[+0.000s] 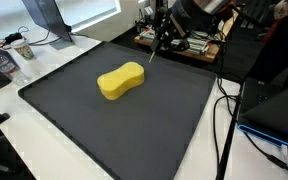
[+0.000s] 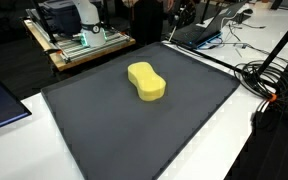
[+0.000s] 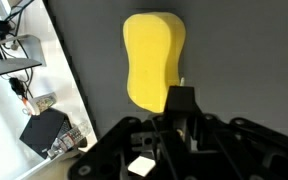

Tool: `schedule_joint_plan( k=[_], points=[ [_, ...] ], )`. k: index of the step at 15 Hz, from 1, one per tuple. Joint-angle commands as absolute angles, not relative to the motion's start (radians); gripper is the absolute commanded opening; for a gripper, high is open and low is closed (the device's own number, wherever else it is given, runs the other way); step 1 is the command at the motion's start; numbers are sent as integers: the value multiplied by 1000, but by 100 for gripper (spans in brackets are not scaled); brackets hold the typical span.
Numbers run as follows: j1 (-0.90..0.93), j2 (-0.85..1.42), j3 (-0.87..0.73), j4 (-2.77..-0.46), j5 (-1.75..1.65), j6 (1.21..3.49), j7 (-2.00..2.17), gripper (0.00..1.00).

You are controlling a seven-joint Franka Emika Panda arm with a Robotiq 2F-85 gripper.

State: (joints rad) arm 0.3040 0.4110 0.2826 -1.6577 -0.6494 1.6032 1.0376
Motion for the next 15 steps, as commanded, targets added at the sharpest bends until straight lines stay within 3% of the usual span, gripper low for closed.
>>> schedule_joint_plan(
  k=[1,14,15],
  points=[
    [340,558,205,-1415,-568,1547,985,4],
    [268,848,-19,-881,-328,1466,768,4],
    [270,781,3,-1008,-371,1530,805,16]
  ],
)
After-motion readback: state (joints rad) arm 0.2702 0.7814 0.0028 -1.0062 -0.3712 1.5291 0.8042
